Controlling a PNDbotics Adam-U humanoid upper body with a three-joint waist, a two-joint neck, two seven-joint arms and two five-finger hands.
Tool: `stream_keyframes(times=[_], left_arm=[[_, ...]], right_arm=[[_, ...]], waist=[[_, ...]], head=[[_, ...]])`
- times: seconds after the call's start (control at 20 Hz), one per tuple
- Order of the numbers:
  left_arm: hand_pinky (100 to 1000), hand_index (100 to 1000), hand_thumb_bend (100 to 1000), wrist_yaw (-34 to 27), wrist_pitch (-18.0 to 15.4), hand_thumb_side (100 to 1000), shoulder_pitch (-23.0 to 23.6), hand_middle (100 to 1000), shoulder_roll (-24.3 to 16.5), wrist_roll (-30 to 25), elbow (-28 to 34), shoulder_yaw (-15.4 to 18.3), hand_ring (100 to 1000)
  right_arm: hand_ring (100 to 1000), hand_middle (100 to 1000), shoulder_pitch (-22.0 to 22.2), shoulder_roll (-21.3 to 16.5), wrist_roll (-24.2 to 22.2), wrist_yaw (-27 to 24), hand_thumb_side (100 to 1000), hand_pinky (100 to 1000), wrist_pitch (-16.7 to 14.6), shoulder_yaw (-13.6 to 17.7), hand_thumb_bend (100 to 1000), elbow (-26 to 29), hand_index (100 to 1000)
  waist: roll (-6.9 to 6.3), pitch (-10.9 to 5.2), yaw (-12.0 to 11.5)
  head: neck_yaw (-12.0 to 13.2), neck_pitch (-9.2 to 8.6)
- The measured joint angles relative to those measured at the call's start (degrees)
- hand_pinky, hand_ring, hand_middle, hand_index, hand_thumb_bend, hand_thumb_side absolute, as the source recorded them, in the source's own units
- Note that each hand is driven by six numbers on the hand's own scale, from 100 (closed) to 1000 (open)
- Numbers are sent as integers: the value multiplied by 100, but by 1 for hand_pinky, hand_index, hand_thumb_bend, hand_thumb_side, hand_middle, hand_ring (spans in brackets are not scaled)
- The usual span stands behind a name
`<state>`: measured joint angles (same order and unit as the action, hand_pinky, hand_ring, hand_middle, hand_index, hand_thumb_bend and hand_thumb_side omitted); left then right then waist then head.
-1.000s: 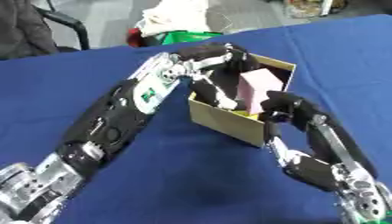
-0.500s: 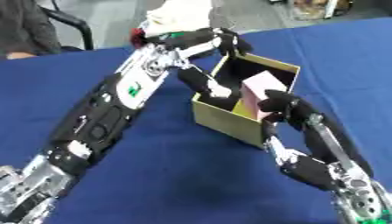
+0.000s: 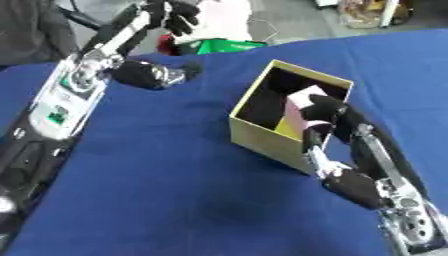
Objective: Pick up objects on the table and place them in the box.
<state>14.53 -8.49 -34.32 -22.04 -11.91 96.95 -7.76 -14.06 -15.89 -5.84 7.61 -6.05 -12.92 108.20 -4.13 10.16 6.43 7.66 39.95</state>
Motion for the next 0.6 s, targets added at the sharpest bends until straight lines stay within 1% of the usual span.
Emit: stream_keyframes(times=[0.15, 0.3, 0.4, 0.6], left_arm=[[677, 844, 413, -261, 108, 442, 639, 690, 10, 294, 370, 181, 698], [672, 844, 411, -410, 164, 456, 1105, 687, 168, 462, 500, 283, 697], [669, 843, 415, -468, 164, 462, 1351, 684, 314, 537, 524, 325, 695], [668, 842, 424, -574, 113, 483, 1672, 684, 529, 653, 542, 364, 696]], right_arm=[[800, 743, 7, 0, 75, 34, 434, 735, 13, 61, 100, 18, 908], [800, 743, 52, 0, 138, 50, 433, 735, 18, 105, 100, 23, 908], [800, 742, 52, 0, 174, 65, 432, 735, 18, 138, 100, 23, 908], [800, 742, 53, 0, 228, 83, 432, 734, 14, 167, 100, 24, 908]], waist=[[15, 38, -94], [36, 45, -189], [35, 59, -235], [40, 80, -340]], head=[[-21, 22], [-30, 34], [-36, 36], [-50, 57]])
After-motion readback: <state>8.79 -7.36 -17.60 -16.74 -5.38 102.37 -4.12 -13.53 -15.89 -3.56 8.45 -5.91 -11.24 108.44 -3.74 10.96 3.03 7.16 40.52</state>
